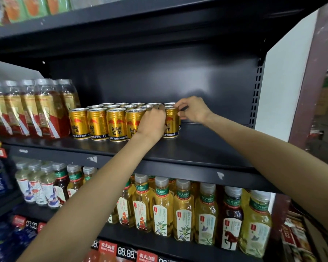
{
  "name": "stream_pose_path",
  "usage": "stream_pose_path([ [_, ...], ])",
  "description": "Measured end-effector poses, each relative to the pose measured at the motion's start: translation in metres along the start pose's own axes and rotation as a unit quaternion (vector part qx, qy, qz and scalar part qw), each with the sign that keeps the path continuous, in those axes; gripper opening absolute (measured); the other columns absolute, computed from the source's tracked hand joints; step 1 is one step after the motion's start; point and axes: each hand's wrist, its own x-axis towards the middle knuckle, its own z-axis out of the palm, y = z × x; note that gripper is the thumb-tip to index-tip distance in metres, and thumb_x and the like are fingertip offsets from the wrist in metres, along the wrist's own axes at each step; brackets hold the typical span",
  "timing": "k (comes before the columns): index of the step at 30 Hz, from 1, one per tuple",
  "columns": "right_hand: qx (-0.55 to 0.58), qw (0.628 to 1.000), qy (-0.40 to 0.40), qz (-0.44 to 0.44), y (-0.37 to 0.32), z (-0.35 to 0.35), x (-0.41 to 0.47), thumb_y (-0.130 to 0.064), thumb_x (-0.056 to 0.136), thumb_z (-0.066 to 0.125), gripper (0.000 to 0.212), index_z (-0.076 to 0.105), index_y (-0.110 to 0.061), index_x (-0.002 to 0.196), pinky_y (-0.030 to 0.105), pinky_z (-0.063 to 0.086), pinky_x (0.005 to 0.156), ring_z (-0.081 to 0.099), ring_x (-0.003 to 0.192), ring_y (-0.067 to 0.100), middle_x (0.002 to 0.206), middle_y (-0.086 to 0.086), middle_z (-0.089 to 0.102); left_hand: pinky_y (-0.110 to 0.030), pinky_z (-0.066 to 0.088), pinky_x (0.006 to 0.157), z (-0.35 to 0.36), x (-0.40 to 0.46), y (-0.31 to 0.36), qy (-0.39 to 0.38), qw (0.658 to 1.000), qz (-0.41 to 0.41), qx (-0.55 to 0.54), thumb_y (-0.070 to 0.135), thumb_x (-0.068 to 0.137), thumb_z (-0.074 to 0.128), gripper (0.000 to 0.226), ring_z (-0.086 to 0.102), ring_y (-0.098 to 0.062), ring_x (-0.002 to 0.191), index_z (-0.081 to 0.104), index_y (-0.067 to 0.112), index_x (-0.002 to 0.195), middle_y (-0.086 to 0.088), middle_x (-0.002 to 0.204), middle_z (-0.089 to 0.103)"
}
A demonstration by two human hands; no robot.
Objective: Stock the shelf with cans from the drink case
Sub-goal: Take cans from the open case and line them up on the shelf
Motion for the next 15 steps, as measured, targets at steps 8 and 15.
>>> stream_pose_path([
  [8, -0.026, 0.999, -0.008, -0.02, -0.001, 0.004, -0.006, -0.007, 0.085, 0.067, 0.051, 0.049, -0.01, 0.133, 0.039, 0.05, 0.097, 0.06, 0.111, 0.025, 0.128, 0.011, 0.058, -0.038, 0.05, 0.087, 0.014, 0.003, 0.003, 0.032, 0.999, -0.009, -0.017, 0.014, 0.087, 0.065, 0.062, 0.058, -0.035, 0.113, 0.035, 0.001, 0.139, -0.021, 0.13, 0.053],
  [15, -0.052, 0.993, 0.074, -0.079, 0.001, -0.009, -0.038, -0.016, 0.089, 0.063, 0.035, 0.058, -0.014, 0.123, 0.028, 0.044, 0.097, 0.058, 0.111, 0.02, 0.121, 0.006, 0.063, -0.037, 0.051, 0.089, -0.003, -0.027, 0.004, 0.181, 0.941, -0.02, -0.285, 0.023, 0.09, 0.058, 0.035, 0.06, -0.018, 0.106, 0.057, 0.013, 0.124, -0.004, 0.119, 0.062],
])
